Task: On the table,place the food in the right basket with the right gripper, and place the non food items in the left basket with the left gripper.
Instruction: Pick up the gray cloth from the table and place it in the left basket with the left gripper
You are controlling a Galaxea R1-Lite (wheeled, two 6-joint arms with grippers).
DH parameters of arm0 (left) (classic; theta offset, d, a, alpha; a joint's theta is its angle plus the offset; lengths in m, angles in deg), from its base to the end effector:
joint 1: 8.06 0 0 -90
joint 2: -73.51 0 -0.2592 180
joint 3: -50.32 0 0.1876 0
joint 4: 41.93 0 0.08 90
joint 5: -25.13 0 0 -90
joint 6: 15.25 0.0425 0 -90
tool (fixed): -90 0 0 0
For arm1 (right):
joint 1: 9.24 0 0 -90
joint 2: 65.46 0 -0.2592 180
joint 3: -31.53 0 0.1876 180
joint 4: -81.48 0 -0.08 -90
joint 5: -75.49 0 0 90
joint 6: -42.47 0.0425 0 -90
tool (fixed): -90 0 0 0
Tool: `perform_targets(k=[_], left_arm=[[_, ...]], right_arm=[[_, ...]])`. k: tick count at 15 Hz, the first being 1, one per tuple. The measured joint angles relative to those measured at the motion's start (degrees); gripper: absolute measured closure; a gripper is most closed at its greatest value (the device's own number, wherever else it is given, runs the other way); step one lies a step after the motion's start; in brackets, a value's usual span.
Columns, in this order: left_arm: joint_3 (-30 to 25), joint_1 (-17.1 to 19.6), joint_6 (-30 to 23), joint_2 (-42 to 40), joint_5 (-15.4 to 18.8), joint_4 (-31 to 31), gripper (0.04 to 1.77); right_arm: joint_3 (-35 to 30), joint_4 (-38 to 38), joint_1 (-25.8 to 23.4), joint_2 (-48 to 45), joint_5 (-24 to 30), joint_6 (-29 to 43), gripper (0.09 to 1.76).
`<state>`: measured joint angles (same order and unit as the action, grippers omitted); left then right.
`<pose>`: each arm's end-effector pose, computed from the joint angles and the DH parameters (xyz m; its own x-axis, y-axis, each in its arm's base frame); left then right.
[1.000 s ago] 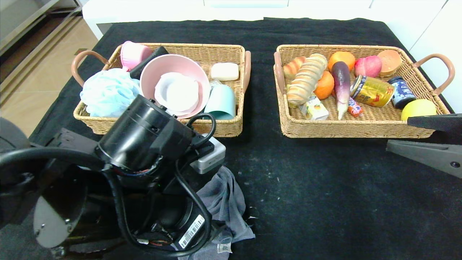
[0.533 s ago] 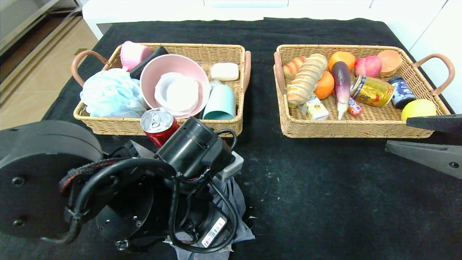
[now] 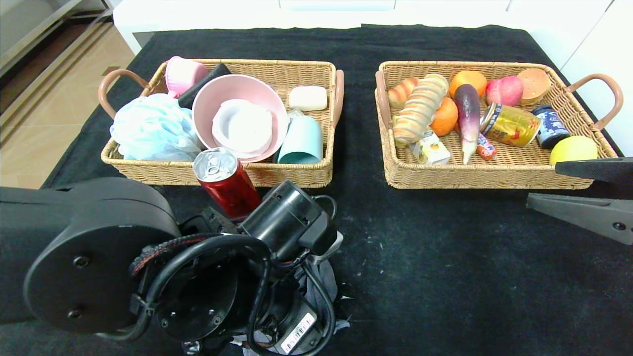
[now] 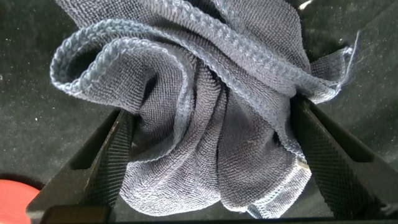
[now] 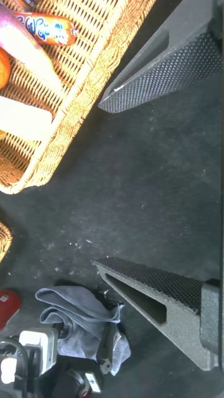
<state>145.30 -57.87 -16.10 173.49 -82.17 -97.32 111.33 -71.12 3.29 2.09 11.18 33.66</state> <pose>0.1977 -0.2144 0.1341 0.5316 -0.1685 -0.8301 0.6261 0.7381 0.2512 0.1898 0.0611 0.2484 0.7551 0.6119 -0.2355 -0.6359 0.7709 -0.0359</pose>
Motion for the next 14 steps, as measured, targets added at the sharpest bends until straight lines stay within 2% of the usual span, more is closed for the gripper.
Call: perform_targets(k=[2,4,8,9,10,14], left_arm=[[0.0,-0.1,0.0,0.1,0.0,0.0,0.44],[-0.1,-0.1,0.0,0.2,0.0,-0.3,0.71],[-0.2,-0.1,0.0,0.1,0.2,-0.7,1.07],[-0.2,-0.1,0.0,0.1,0.3,-0.7,1.25],[-0.2,-0.1,0.0,0.1,0.3,-0.8,1.55],[-0.4,-0.1,-0.1,0.1,0.3,-0.7,1.55]], right_arm=[[0.0,0.0,0.0,0.0,0.0,0.0,0.15],[0.1,0.0,0.0,0.0,0.0,0.0,0.15],[0.1,0.0,0.0,0.0,0.0,0.0,0.15],[0.1,0.0,0.0,0.0,0.0,0.0,0.15],[0.1,0.0,0.0,0.0,0.0,0.0,0.15],[0.1,0.0,0.0,0.0,0.0,0.0,0.15]])
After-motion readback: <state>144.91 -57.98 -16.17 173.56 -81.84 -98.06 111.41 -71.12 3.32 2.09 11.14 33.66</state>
